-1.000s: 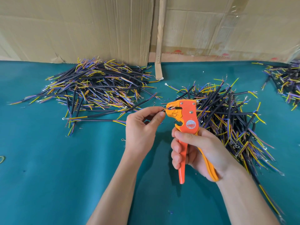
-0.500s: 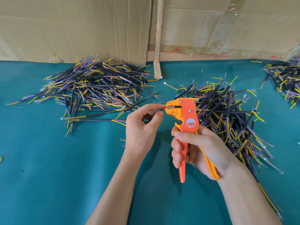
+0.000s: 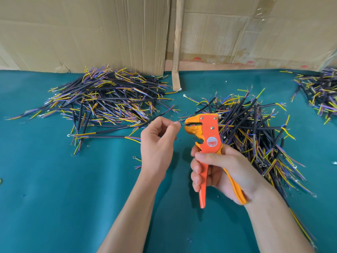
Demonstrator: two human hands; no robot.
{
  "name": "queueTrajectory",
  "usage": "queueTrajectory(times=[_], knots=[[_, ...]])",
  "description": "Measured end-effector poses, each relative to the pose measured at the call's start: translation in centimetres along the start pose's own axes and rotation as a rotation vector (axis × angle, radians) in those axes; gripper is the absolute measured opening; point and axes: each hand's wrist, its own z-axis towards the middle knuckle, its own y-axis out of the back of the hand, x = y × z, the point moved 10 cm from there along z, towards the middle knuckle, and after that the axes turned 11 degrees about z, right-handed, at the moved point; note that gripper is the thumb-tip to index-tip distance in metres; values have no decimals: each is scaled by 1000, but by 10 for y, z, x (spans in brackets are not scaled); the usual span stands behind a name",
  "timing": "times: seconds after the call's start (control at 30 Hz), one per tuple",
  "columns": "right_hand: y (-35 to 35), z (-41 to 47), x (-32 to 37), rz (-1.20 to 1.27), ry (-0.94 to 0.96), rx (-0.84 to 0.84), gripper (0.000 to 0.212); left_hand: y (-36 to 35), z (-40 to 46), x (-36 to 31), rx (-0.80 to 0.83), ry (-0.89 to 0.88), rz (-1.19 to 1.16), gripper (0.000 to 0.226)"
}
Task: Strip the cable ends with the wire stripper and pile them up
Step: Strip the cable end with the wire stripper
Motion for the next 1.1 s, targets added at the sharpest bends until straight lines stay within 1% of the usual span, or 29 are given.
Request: queueTrajectory(times=[0.07,0.17,0.3,0.43,0.57,0.7,0.83,0.97,1.1], knots=[[-4,0,-3,-3,-26,33,23,2,1,2,-27,25,-15,25],[-5,0,-6,-9,-43,25,23,3,1,2,-37,23,3,27],[-2,1,-6,6,-42,12,23,5,2,7,-21,31,6,20],[-2,1,-6,-32,-42,0,15,6,3,8,31,38,-4,14],[0,3,-6,-42,-28,-29,9,4,3,9,54,44,13,15],[1,3,-6,-44,-9,-44,11,3,3,7,64,26,5,15],[6,3,-3,-52,-2,-64,21,3,3,5,67,9,-25,10],[7,3,-8,-73,-48,-83,16,2,3,5,69,0,-58,8],[-2,4,-13,-23,-54,-35,19,1,3,4,83,-6,-130,4]])
